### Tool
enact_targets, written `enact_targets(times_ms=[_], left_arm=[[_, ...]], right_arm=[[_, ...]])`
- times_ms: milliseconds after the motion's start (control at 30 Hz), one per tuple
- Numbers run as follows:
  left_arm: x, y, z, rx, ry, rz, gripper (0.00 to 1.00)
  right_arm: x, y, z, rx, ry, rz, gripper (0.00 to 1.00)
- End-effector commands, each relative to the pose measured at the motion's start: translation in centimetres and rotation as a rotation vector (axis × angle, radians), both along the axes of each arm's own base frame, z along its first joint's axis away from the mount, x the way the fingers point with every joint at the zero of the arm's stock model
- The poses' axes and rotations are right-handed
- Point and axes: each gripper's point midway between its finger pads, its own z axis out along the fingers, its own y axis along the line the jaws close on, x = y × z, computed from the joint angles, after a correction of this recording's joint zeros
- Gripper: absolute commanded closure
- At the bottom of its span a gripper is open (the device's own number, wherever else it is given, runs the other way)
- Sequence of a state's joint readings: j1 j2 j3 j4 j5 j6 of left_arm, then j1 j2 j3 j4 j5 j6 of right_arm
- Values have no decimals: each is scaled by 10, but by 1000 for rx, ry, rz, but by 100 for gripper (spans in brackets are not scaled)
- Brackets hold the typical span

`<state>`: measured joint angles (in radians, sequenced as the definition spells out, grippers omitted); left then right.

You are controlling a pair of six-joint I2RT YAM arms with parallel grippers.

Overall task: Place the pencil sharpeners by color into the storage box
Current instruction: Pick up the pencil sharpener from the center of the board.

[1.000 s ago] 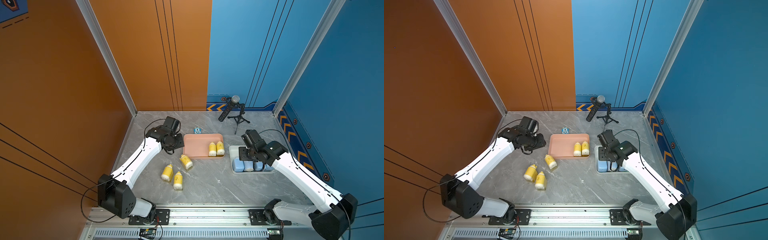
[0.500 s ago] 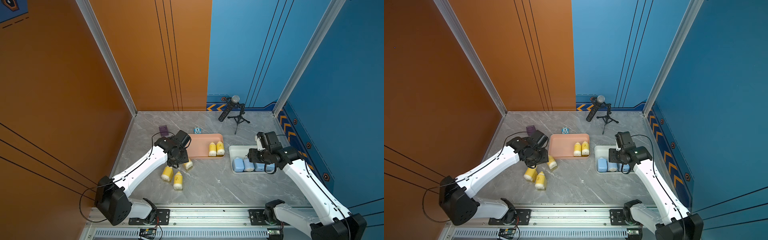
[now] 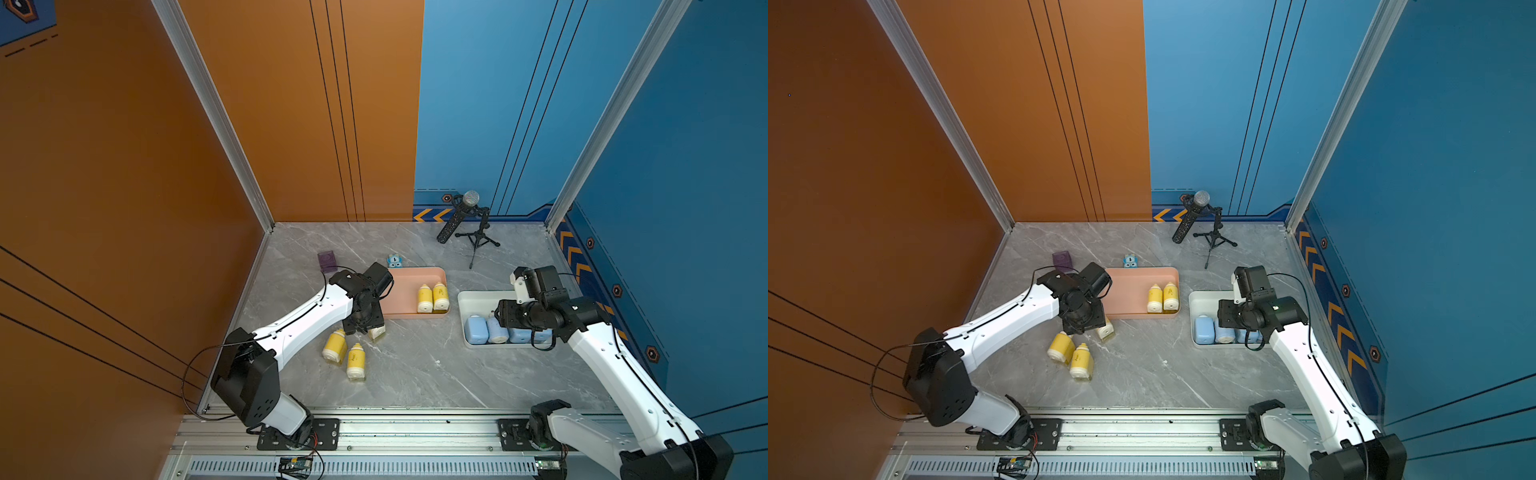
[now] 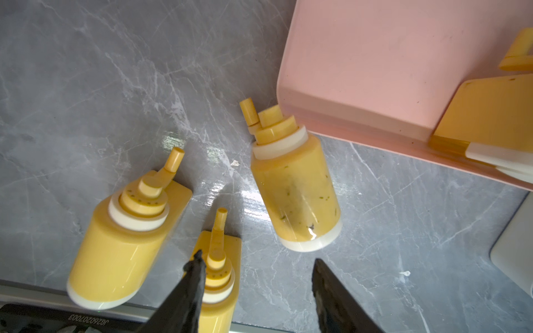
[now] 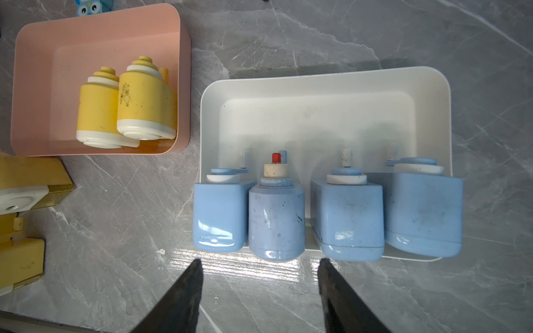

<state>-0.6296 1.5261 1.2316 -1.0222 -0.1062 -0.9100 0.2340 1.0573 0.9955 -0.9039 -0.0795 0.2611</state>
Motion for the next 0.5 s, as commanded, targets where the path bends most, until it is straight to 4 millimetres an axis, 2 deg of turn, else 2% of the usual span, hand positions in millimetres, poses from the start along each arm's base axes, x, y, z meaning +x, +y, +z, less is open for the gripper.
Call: enact_targets(times_ms=[0, 233, 467], left_arm=[[4, 0, 7, 23, -17, 20, 39], [10, -4, 7, 16, -15, 31, 33], [14, -9, 2, 16, 1, 45, 33]], right_arm=[[2, 1, 3, 14, -22, 14, 35], [2, 2, 4, 21, -22, 16, 35], [3, 2, 3, 20, -20, 13, 35]])
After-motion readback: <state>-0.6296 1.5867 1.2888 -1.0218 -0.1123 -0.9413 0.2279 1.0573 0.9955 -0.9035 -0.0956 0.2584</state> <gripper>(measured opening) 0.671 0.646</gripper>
